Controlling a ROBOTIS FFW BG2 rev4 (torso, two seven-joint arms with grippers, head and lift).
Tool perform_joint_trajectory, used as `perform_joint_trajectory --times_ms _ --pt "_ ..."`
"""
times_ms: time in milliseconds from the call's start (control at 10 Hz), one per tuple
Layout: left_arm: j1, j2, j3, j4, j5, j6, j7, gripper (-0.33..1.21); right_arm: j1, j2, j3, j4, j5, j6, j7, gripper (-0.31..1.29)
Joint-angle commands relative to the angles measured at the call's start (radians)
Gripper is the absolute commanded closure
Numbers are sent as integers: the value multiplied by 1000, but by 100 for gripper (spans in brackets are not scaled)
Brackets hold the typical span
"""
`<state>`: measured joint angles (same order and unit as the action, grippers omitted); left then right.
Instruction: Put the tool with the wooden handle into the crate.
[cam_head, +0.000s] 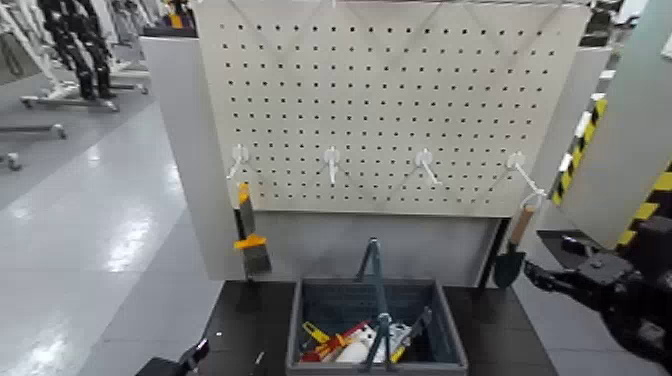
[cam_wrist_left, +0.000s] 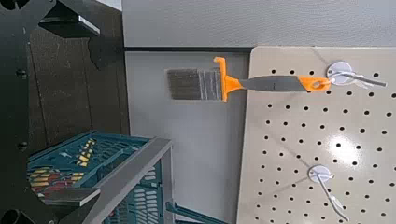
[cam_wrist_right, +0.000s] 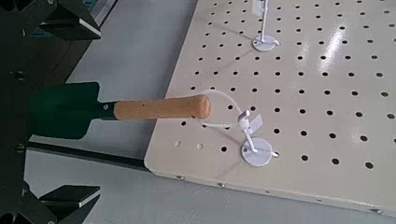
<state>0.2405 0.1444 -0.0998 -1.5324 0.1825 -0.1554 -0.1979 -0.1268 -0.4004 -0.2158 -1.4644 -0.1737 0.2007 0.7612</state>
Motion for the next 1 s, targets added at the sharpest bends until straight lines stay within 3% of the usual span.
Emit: perform_joint_trajectory --times_ms 100,300,700,800,1000 --pt "-1 0 0 1 0 0 0 11 -76 -34 52 84 -35 5 35 13" --pt "-4 -2 -3 1 0 2 -1 11 -142 -51 111 159 -61 -9 64 13" --pt "-7 -2 -5 3 0 4 -3 11 -203 -64 157 211 -72 -29 76 15" --pt "-7 -3 -5 3 0 4 -3 11 -209 -66 161 213 -72 -30 78 26" --pt "-7 -3 -5 3 0 5 -3 11 -211 -66 165 202 -63 -20 73 84"
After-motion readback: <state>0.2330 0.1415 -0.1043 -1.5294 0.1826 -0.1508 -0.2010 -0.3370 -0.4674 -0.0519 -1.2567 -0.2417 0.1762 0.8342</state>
